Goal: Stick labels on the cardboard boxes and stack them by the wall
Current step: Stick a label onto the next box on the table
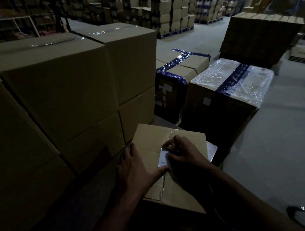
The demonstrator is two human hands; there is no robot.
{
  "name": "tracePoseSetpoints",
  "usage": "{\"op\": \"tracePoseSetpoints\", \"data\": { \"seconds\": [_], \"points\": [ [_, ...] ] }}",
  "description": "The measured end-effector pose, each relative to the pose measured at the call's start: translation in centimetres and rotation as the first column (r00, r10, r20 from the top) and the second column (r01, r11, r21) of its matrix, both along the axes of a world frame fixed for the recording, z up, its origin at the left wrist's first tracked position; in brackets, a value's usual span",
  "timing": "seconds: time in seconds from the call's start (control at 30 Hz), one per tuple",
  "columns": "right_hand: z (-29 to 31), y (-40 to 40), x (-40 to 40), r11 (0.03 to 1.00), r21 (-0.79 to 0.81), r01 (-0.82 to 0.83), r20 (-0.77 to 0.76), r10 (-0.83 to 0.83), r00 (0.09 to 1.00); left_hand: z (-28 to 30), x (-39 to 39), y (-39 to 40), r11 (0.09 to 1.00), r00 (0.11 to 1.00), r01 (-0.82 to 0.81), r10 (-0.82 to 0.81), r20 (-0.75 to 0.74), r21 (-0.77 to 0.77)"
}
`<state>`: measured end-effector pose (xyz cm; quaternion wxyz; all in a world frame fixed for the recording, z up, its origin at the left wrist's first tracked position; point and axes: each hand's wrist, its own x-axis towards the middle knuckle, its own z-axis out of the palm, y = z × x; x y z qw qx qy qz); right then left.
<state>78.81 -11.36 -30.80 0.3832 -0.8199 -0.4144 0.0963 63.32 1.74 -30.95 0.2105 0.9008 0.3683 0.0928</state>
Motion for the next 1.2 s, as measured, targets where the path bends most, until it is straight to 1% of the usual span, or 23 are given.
{"op": "tracePoseSetpoints", "data": {
  "seconds": [0.07,0.1,0.13,0.17,0.23,0.27,0.37,0.43,0.57,0.67,0.73,0.87,0.93,1.1,1.2],
  "points": [
    [-0.1,-0.1,0.3,1.0,0.018,0.019,-0.065,-0.017,0.998,-0.1,0.0,-0.1,1.0,1.0,-0.001,0.001,0.008,-0.001],
    [-0.1,-0.1,0.3,0.998,0.054,0.029,-0.108,-0.023,0.994,-0.2,0.0,-0.1,1.0,1.0,0.0,0.0,0.01,-0.002],
    [-0.1,-0.2,0.1,0.996,0.077,0.044,-0.117,-0.034,0.992,-0.2,0.1,-0.1,1.0,1.0,0.001,-0.001,0.009,-0.007],
    [-0.1,-0.1,-0.1,0.995,0.081,0.066,-0.111,-0.056,0.992,-0.3,0.1,-0.1,1.0,1.0,0.001,-0.001,0.006,-0.012],
    [-0.2,-0.1,-0.4,0.993,0.016,0.114,-0.033,-0.113,0.993,-0.3,0.2,-0.1,1.0,1.0,0.002,-0.002,0.001,-0.023],
    [-0.2,0.0,-0.4,0.993,-0.004,0.118,-0.018,-0.118,0.993,-0.3,0.2,0.0,1.0,1.0,0.0,0.0,0.003,-0.024],
    [-0.2,0.0,0.0,0.993,-0.007,0.119,-0.071,-0.119,0.99,-0.3,0.1,0.0,1.0,1.0,-0.008,0.008,0.0,0.011],
    [-0.2,-0.3,-0.1,0.99,0.003,0.139,-0.08,-0.138,0.987,-0.4,0.2,0.0,1.0,1.0,-0.013,0.013,0.007,0.019],
    [0.2,-0.4,-0.7,0.985,-0.026,0.169,-0.014,-0.169,0.986,-0.5,0.1,0.1,1.0,1.0,-0.016,0.016,0.013,-0.013],
    [0.0,-0.5,-0.4,0.989,-0.017,0.15,-0.03,-0.15,0.988,-0.2,0.0,0.0,1.0,1.0,-0.01,0.01,0.008,-0.023],
    [-0.4,-0.9,-0.4,0.986,-0.006,0.168,-0.026,-0.168,0.985,-0.1,0.0,0.0,0.999,1.0,-0.012,0.013,0.006,-0.034],
    [-0.8,-1.5,-1.6,0.979,-0.022,0.201,0.051,-0.2,0.979,-0.1,0.0,-0.1,1.0,1.0,-0.013,0.013,0.018,-0.024],
    [-0.5,-1.7,-2.0,0.977,-0.011,0.213,0.044,-0.212,0.976,-0.1,0.0,-0.1,0.999,1.0,-0.013,0.014,0.02,-0.035],
    [0.2,-1.9,-2.0,0.976,-0.017,0.218,-0.026,-0.218,0.976,0.1,-0.1,-0.1,0.999,0.999,-0.019,0.02,0.029,-0.044],
    [0.1,-2.1,-2.1,0.977,-0.009,0.215,-0.007,-0.215,0.977,0.3,0.0,-0.3,0.998,0.999,-0.022,0.024,0.023,-0.063]
  ]
}}
